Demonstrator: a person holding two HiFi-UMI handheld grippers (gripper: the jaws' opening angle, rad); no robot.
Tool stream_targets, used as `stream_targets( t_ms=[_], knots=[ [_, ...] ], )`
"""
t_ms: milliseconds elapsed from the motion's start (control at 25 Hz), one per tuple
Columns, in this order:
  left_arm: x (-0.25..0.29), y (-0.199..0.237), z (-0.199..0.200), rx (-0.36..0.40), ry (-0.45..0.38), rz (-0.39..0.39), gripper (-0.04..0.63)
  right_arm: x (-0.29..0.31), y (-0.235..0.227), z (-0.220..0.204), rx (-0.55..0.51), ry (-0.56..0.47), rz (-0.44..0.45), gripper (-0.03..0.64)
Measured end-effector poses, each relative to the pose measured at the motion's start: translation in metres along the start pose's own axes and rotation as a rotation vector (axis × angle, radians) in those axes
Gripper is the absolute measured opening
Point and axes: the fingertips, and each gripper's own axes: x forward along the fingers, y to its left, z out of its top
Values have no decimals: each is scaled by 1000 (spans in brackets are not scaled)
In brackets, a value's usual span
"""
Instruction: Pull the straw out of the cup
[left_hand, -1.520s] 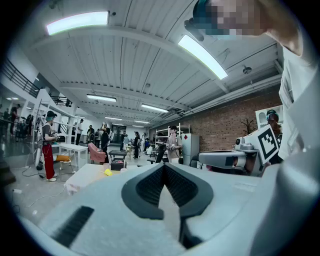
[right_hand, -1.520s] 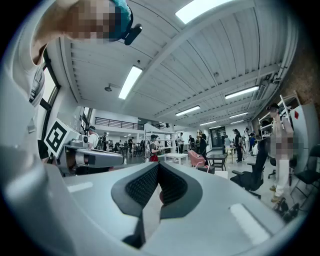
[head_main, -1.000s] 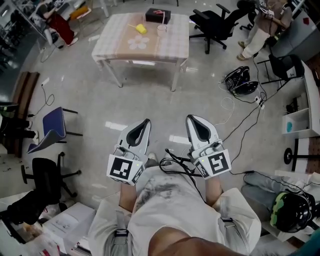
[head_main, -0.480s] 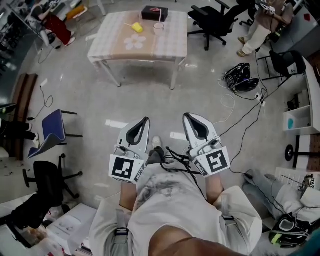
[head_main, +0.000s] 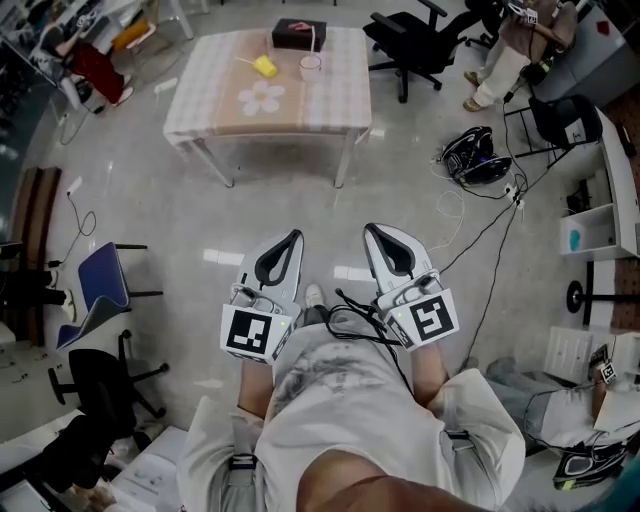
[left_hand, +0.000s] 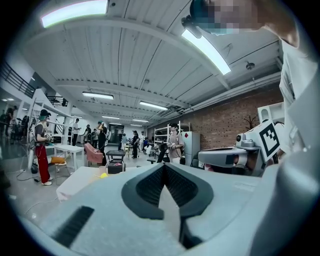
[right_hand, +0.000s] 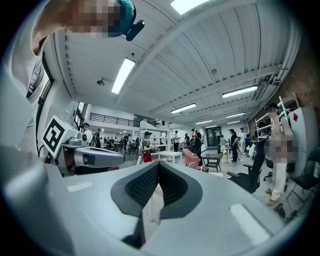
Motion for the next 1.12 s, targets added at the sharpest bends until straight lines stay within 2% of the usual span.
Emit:
stream_targets(
  t_ms=[320, 640, 1120],
  knots=[
    [21, 40, -3, -10, 9, -32, 0, 42, -9, -6, -4, 23, -41, 9],
    [47, 61, -4, -25, 23, -34, 0, 68, -27, -9, 0, 46, -46, 9],
    [129, 95, 2, -19, 38, 18, 0, 130, -96, -7, 3, 42, 20, 9]
  ],
)
